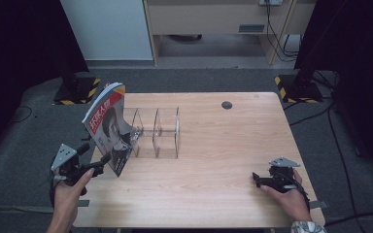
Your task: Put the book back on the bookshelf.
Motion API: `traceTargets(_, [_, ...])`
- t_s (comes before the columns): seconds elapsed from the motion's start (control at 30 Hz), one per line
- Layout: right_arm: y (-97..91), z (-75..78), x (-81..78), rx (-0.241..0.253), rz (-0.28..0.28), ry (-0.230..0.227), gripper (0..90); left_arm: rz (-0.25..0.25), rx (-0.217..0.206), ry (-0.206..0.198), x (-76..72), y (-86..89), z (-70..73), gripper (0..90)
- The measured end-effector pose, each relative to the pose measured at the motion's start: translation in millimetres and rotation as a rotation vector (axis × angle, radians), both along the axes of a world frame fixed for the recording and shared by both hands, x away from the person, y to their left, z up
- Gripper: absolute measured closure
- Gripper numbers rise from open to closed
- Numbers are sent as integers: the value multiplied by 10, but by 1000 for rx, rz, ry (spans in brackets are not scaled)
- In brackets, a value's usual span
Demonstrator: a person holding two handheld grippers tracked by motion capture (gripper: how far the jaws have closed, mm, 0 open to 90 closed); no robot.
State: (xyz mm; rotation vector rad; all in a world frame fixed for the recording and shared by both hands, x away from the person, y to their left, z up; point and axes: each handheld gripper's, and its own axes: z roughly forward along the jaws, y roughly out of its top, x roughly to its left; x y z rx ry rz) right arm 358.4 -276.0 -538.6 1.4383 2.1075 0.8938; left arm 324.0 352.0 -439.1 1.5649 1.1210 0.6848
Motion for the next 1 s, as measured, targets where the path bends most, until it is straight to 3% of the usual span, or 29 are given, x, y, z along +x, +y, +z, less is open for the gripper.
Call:
traceTargets(0.67, [3,0,0,1,-1,2,64,-34,3,33,-144,-80,-99,37])
traceTargets(1.0, [2,0,-1,0,1,2,64,-34,-2,26,-224,-88,-93,49])
